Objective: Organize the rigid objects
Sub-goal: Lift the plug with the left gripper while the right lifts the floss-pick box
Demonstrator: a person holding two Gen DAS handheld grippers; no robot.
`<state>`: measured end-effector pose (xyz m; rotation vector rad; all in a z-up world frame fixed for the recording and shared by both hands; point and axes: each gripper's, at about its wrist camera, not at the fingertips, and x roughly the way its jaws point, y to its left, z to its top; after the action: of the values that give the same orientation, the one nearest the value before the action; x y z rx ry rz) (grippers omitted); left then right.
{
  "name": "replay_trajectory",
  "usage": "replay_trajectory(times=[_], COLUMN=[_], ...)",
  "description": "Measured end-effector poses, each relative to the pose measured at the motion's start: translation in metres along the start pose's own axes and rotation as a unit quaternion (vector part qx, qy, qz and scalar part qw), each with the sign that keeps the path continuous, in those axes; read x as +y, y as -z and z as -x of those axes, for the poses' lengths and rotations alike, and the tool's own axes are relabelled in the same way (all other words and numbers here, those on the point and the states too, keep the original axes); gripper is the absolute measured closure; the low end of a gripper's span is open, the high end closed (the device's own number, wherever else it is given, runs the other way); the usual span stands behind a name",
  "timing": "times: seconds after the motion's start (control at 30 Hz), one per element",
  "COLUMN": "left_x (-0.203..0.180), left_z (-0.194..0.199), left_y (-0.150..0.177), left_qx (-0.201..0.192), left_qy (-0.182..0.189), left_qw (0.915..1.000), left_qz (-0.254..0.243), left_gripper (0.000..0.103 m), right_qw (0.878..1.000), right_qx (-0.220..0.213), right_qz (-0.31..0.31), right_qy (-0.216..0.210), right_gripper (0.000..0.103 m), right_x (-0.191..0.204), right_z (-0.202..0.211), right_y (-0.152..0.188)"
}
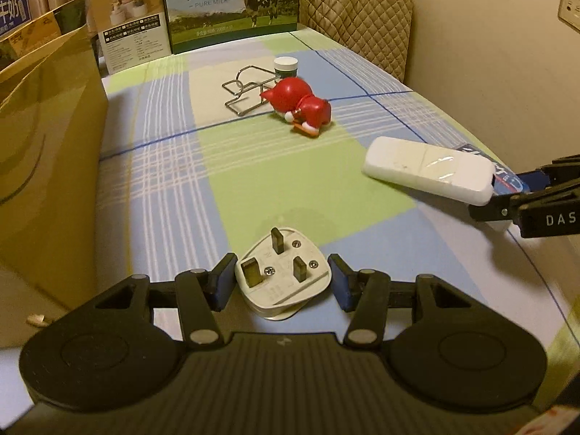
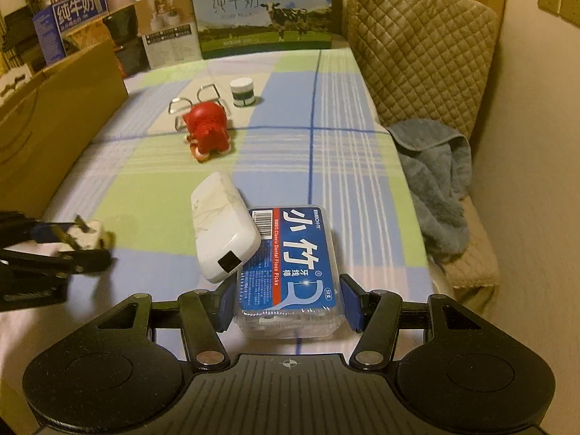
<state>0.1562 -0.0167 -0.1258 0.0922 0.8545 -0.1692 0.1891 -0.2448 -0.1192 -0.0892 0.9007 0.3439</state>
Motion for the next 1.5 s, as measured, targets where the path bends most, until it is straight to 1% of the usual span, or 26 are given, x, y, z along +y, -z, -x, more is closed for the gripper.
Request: replay_trajectory(times=[0.03, 0.13, 0.4, 0.57, 0.73, 0.97, 1.03, 1.2, 1.5], left_x=[0.001, 0.003, 0.003, 0.003, 0.001, 0.001, 0.000, 0.002, 0.007], left_z=[0.001, 0.003, 0.003, 0.003, 0.005, 0.005, 0.005, 0.009, 0.051], left_y=[0.001, 0.002, 0.002, 0.004, 0.006, 0.007, 0.007, 0.006, -0.014], left_qx=[0.000, 0.001, -0.002, -0.007, -0.013, -0.017, -0.014, -0.007, -0.033], left_qy=[0.000, 0.002, 0.000, 0.000, -0.008, -0.011, -0.008, -0.008, -0.010], left_qw=[1.0000, 1.0000, 1.0000, 0.9999, 0.9998, 0.9997, 0.9998, 0.9999, 0.9994], left_qz=[-0.002, -0.005, -0.005, -0.008, -0.011, -0.012, -0.011, -0.004, 0.006], left_gripper=[0.054, 0.054, 0.054, 0.053, 0.051, 0.051, 0.054, 0.054, 0.054], right_qw=[1.000, 1.000, 1.000, 0.999, 1.000, 1.000, 1.000, 1.000, 0.999], right_qx=[0.009, 0.006, 0.015, 0.019, 0.016, 0.013, 0.009, -0.001, -0.039], right_qz=[0.002, 0.015, 0.024, 0.033, 0.021, 0.006, 0.005, -0.001, -0.009], right_qy=[-0.002, -0.003, -0.012, -0.006, -0.001, -0.002, 0.001, 0.005, 0.002], right_gripper=[0.049, 0.048, 0.047, 0.047, 0.049, 0.049, 0.049, 0.049, 0.049], right_x=[0.000, -0.001, 0.003, 0.005, 0.004, 0.002, 0.001, 0.001, 0.010], right_z=[-0.001, 0.001, -0.010, -0.011, -0.009, -0.006, -0.003, 0.005, 0.044], right_y=[0.002, 0.006, -0.008, -0.007, -0.005, -0.005, -0.006, -0.009, -0.031])
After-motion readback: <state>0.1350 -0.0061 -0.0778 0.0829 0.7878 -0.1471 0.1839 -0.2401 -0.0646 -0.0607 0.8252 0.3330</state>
